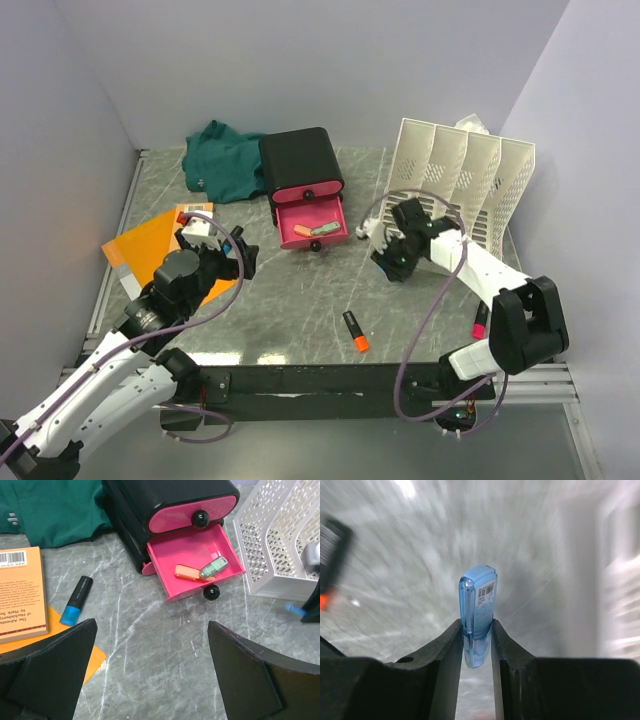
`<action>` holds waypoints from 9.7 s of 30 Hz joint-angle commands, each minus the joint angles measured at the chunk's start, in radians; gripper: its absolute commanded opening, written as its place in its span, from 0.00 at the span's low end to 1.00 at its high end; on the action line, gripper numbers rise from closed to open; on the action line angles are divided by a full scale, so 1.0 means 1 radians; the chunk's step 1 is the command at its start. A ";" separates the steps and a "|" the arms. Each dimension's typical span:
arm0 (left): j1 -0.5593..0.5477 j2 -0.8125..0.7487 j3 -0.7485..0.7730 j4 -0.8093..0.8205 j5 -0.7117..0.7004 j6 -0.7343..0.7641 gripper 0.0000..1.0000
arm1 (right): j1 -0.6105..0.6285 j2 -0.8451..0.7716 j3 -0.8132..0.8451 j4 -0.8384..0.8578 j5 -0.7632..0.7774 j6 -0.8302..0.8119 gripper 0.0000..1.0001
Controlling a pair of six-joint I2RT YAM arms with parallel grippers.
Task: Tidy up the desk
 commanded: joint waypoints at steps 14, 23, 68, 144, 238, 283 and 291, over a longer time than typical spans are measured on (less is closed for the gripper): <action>0.004 -0.025 0.011 0.010 -0.076 -0.012 0.99 | 0.354 0.408 0.776 0.105 0.343 -0.207 0.09; 0.004 -0.028 0.010 0.013 -0.078 -0.009 1.00 | 0.365 0.483 0.891 0.053 0.237 -0.126 0.08; 0.004 -0.068 0.001 0.011 -0.105 -0.022 1.00 | 0.397 0.495 0.409 0.809 0.377 -0.342 0.45; 0.422 1.152 0.685 -0.035 0.729 -0.419 0.47 | -0.155 -0.158 0.061 -0.110 -0.697 -0.211 0.62; -0.150 1.540 0.883 0.014 -0.474 -0.517 0.22 | -0.294 -0.195 0.058 -0.093 -0.738 -0.204 0.63; -0.338 0.567 -0.041 0.268 0.290 -0.629 0.99 | -0.411 -0.304 -0.014 -0.031 -0.558 -0.144 0.63; -0.579 0.789 0.193 0.012 0.134 -0.948 0.99 | -0.461 -0.433 -0.115 0.062 -0.513 -0.041 0.65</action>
